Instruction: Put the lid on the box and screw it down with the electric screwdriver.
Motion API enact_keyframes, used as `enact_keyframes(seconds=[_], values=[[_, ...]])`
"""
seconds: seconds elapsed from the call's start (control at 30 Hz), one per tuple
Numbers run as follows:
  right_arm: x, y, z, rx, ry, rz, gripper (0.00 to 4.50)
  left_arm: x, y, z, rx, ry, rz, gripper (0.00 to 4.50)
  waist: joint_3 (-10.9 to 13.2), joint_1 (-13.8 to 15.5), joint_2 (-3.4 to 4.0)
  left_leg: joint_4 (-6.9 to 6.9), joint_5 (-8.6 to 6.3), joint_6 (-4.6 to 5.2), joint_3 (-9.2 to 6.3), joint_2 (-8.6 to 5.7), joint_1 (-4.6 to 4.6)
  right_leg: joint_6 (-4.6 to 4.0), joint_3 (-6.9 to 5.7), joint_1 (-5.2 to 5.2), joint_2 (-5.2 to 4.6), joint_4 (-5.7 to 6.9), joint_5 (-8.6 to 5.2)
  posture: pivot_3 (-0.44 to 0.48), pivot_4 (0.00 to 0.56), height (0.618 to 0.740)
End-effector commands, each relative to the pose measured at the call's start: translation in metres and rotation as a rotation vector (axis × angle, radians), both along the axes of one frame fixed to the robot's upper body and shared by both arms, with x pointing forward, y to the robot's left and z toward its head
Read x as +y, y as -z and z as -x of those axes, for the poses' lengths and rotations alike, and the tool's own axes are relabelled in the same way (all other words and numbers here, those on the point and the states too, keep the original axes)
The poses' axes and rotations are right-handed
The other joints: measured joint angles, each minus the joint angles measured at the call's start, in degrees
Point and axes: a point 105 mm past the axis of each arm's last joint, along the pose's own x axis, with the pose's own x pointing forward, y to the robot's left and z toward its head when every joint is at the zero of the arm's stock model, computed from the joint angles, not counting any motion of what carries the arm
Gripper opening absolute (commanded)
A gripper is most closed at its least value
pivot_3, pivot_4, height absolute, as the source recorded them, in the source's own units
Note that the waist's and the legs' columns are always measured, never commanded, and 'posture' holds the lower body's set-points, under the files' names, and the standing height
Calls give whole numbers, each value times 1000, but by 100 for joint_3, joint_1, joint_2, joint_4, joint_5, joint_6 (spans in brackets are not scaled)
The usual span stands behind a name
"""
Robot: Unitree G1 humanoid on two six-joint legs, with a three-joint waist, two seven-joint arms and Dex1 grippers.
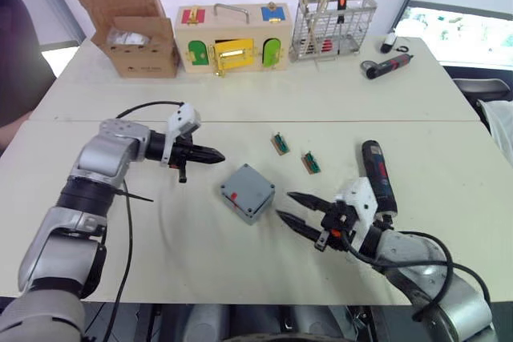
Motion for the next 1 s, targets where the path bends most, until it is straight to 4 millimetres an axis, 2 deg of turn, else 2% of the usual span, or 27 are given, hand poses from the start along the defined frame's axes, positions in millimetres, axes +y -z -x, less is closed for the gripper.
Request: enact_keyframes(seconds=[0.03, 0.3, 1.0], values=[[8, -12, 2, 15, -10, -39, 2016, -8, -7, 1, -27, 41, 9, 0, 0, 4, 0, -1, 0, 0, 0, 0, 0, 0, 0, -2, 0, 0, 0, 0, 150, 740], [21, -7, 0, 89, -44, -44, 2016, -13, 0, 9, -11, 66, 5, 0, 0, -10, 0, -3, -2, 3, 0, 0, -2, 0, 0, -5, 1, -1, 0, 0, 150, 740], [33, -1, -10, 125, -67, -58, 2016, -23, 8, 26, -3, 132, -15, 0, 0, -7, 0, -4, -2, 4, -1, 0, -3, 0, -1, -6, 1, -3, 0, 0, 150, 740]])
